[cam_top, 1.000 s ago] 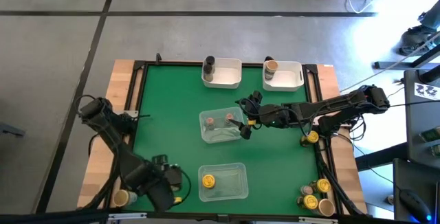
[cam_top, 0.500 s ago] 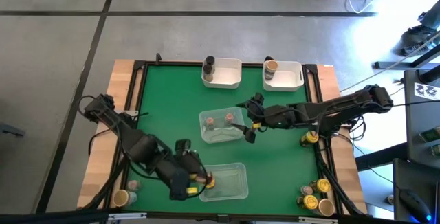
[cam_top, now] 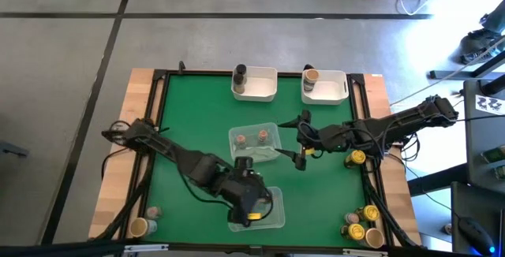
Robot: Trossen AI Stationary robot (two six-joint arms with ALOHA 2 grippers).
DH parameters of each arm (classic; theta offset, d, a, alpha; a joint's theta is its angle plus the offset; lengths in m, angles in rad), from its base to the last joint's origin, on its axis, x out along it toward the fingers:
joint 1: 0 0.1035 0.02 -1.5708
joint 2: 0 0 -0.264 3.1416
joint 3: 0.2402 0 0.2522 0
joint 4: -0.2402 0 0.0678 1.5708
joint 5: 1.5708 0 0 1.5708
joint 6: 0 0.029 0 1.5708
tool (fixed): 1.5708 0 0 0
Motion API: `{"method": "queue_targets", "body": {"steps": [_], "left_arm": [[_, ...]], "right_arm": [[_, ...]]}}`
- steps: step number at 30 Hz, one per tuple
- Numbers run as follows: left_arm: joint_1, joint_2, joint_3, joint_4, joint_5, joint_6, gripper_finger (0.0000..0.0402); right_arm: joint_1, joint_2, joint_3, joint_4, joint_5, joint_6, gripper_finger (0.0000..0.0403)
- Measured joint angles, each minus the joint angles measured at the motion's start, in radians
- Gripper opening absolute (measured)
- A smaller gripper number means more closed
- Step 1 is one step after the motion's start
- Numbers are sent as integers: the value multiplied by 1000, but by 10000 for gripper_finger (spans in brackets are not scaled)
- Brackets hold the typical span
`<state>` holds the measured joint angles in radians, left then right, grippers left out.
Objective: Sort spices by type
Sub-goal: Put the bottom left yellow seasoning bottle into the bottom transparent bin
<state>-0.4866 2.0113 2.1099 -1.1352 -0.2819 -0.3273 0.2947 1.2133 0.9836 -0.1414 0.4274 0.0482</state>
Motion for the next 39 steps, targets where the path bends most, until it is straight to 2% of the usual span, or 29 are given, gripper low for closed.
{"method": "queue_targets", "body": {"steps": [9, 15, 20, 26, 39], "left_arm": [[26, 139, 2, 18, -3, 140, 213], [32, 197, -12, 48, -5, 171, 213], [37, 208, -24, 73, -7, 174, 214], [38, 218, -26, 81, -6, 169, 242], [38, 239, -25, 107, -6, 188, 259]], "right_arm": [[0, 1, 0, -27, 8, -2, 372], [0, 1, 0, -50, 7, -2, 372], [0, 1, 0, -49, 7, -2, 372], [0, 1, 0, -49, 7, -2, 372], [0, 1, 0, -50, 7, -1, 372]]}}
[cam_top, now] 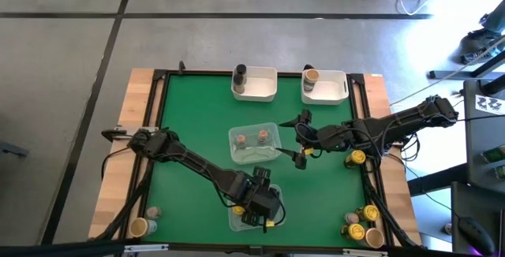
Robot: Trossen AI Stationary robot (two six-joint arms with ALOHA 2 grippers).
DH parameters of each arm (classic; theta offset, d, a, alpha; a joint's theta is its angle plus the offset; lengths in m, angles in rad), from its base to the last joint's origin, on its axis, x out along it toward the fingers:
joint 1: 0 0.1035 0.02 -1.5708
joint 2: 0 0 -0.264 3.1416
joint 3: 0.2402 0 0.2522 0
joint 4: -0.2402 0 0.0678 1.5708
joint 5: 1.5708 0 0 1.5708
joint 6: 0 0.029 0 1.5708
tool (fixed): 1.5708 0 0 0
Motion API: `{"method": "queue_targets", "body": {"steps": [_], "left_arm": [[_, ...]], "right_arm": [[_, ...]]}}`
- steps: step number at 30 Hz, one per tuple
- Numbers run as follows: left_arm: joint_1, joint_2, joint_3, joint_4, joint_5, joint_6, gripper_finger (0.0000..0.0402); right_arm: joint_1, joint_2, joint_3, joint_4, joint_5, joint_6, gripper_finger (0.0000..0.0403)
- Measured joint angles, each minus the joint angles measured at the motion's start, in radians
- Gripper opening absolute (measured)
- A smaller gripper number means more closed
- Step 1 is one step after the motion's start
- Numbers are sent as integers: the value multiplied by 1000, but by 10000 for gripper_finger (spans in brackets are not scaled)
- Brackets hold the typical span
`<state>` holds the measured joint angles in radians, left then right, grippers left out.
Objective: Sort spices by type
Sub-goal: Put the bottom left yellow seasoning bottle into the bottom transparent bin, then put the bottom left transparent seasoning bottle into the center transparent bin
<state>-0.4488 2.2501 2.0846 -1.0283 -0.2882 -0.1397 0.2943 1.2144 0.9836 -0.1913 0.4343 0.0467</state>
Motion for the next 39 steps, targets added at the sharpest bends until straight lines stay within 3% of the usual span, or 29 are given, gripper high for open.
{"method": "queue_targets", "body": {"steps": [7, 11, 20, 25, 30, 39], "left_arm": [[5, -3, 1, -1, 7, -35, 312], [4, -3, 61, -37, 8, -37, 328], [-60, -43, 252, -321, 5, -136, 331], [-152, -121, 252, -558, -23, -376, 331], [-271, -225, 182, -543, -31, -580, 331], [-443, -381, -65, -542, -16, -998, 331]], "right_arm": [[0, 0, 0, -21, 0, 0, 372], [0, 0, 0, -22, 0, 0, 372], [0, 0, 0, -24, -1, 0, 372], [0, 0, 0, -29, 0, 0, 372], [0, 1, 0, -24, 0, 0, 372], [0, 1, 0, 12, 1, 0, 372]]}}
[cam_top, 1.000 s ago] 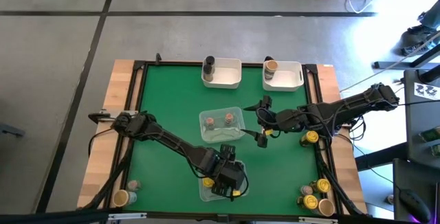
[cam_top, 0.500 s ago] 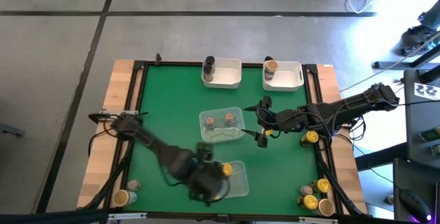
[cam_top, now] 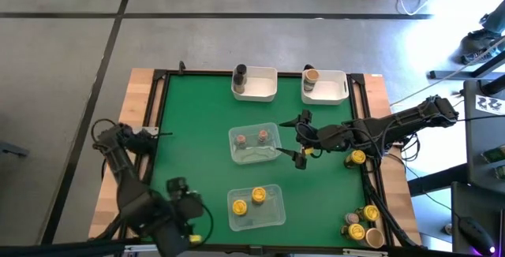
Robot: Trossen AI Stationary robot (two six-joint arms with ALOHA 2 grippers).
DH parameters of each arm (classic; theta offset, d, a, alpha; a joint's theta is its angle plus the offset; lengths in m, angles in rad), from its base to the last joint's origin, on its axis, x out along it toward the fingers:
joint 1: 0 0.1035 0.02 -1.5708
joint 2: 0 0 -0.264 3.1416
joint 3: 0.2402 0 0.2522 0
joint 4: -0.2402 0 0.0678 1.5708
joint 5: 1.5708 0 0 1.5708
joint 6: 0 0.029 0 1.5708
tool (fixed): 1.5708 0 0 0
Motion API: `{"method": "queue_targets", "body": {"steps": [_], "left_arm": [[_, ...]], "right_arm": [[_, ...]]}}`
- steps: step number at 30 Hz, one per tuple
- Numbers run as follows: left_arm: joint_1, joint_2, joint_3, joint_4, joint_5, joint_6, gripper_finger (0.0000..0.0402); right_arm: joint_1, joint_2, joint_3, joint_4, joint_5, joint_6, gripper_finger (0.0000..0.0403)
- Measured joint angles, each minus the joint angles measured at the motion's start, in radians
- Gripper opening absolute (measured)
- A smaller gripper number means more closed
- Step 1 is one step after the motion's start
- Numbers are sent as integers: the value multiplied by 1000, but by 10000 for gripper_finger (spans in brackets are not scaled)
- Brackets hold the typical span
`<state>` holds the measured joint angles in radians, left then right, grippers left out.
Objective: Sort spices by type
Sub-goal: Put the bottom left transparent seasoning bottle into the center transparent bin
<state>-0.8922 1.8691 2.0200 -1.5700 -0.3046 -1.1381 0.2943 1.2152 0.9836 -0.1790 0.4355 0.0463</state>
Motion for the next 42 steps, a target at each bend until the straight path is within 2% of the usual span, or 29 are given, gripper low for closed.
{"method": "queue_targets", "body": {"steps": [6, 10, 15, 20, 23, 28, 30, 42], "left_arm": [[-28, -37, -159, -3, 102, -242, 331], [3, -37, -272, -1, 269, -358, 331], [35, -37, -407, 5, 401, -405, 331], [57, -37, -513, 81, 533, -423, 331], [62, -37, -575, 68, 560, -426, 331], [53, -37, -646, 162, 609, -366, 331], [52, -37, -661, 214, 620, -362, 331], [9, -37, -739, 276, 688, -421, 331]], "right_arm": [[0, 0, 0, -1, 1, -2, 372], [0, 0, 0, -2, 1, -2, 372], [0, 0, 0, -2, 1, -2, 372], [0, 0, 0, -3, 1, -2, 372], [0, 0, 0, -2, 2, -3, 372], [0, 0, 0, -2, 2, -3, 372], [0, 0, 0, -1, 2, -3, 372], [0, 0, 0, -1, 2, -3, 372]]}}
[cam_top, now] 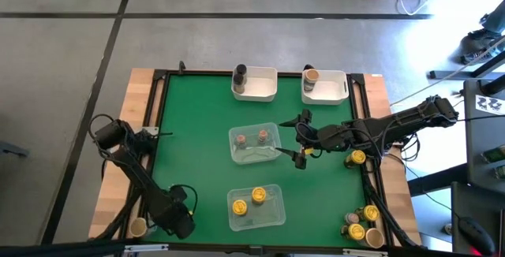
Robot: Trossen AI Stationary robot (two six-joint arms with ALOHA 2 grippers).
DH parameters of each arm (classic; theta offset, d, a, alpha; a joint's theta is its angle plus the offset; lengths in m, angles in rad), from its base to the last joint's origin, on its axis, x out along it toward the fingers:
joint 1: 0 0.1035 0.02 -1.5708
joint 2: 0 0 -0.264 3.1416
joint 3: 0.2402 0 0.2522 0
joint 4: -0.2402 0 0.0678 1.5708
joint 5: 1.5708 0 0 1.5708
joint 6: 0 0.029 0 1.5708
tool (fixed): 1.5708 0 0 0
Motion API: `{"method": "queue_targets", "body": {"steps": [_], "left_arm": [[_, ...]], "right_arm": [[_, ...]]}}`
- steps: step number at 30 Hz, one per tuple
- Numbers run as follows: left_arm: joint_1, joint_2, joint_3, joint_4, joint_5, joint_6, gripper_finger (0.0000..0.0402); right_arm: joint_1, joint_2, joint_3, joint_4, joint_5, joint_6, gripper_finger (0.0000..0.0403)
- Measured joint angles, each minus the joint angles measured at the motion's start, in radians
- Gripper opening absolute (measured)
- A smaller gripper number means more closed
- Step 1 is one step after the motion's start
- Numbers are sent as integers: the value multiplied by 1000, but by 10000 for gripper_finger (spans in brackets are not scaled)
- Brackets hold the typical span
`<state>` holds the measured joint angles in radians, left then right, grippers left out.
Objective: Sort spices by type
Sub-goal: Put the bottom left transparent seasoning bottle into the center transparent bin
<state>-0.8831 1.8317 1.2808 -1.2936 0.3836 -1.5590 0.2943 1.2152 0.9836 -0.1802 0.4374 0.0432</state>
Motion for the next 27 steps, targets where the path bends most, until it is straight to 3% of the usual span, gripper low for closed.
{"method": "queue_targets", "body": {"steps": [21, 27], "left_arm": [[-41, 1, -145, 190, 44, -4, 331], [-49, 1, -162, 216, 52, 21, 295]], "right_arm": [[0, 0, 0, 3, 0, 0, 372], [0, 0, 0, 3, 0, 0, 372]]}}
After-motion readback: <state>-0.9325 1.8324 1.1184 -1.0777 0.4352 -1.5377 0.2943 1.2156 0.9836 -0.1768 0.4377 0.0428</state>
